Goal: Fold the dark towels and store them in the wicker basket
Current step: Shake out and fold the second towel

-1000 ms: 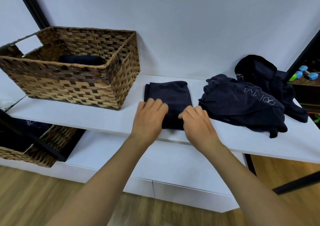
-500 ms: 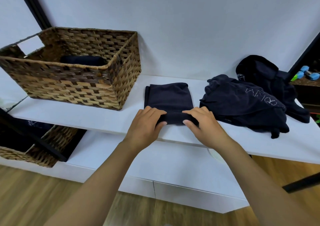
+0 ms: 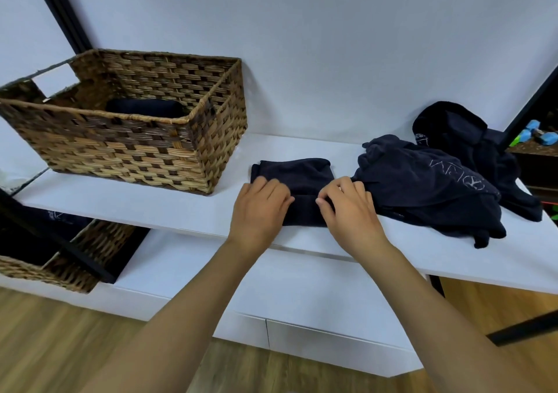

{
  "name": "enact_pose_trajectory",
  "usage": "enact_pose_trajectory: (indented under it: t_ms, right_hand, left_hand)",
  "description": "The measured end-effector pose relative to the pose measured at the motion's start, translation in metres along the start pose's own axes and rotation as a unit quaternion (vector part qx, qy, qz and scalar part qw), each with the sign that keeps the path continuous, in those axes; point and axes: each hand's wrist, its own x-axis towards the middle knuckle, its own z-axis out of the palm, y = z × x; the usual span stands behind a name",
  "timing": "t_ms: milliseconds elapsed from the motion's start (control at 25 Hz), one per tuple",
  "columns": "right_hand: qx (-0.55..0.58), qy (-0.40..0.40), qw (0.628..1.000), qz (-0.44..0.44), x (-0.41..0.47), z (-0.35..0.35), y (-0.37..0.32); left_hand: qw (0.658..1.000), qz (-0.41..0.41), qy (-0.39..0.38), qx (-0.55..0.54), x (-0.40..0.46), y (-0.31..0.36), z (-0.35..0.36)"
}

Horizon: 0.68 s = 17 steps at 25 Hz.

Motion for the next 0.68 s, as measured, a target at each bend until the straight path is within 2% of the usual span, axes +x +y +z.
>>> enact_pose_trajectory:
  t_ms: [40, 80, 160, 240, 440, 600, 680]
  right_hand:
    - [0.009, -0.01, 1.0, -0.009, -0.007, 0.001, 0.007]
    - [0.004, -0.027, 0.999, -0.019, -0.013, 0.002, 0.013]
    - [-0.016, -0.049, 0.998, -0.029, -0.017, 0.003, 0.021]
    - [-0.015, -0.029, 0.999, -0.028, -0.01, 0.005, 0.018]
    - [0.026, -0.051, 0.998, -0.033, 0.0, -0.006, 0.013]
    - [0.132, -0.155, 0.978, 0.043, 0.008, -0.023, 0.007]
    - [0.131, -0.182, 0.97, 0.095, 0.02, -0.028, 0.002]
  left_hand:
    - [0.999, 0.018, 0.02, -0.029, -0.012, -0.004, 0.001]
    - [0.998, 0.021, 0.009, -0.052, -0.022, -0.01, 0.002]
    - [0.995, 0.025, -0.06, -0.072, -0.029, -0.024, 0.0]
    - [0.991, 0.015, -0.105, -0.08, -0.02, -0.029, -0.004]
    - [0.986, -0.005, -0.14, -0.088, -0.004, -0.025, -0.012]
    - [0.975, -0.042, -0.189, -0.107, -0.003, -0.023, -0.018]
    - [0.963, -0.081, -0.242, -0.087, 0.013, -0.02, -0.022]
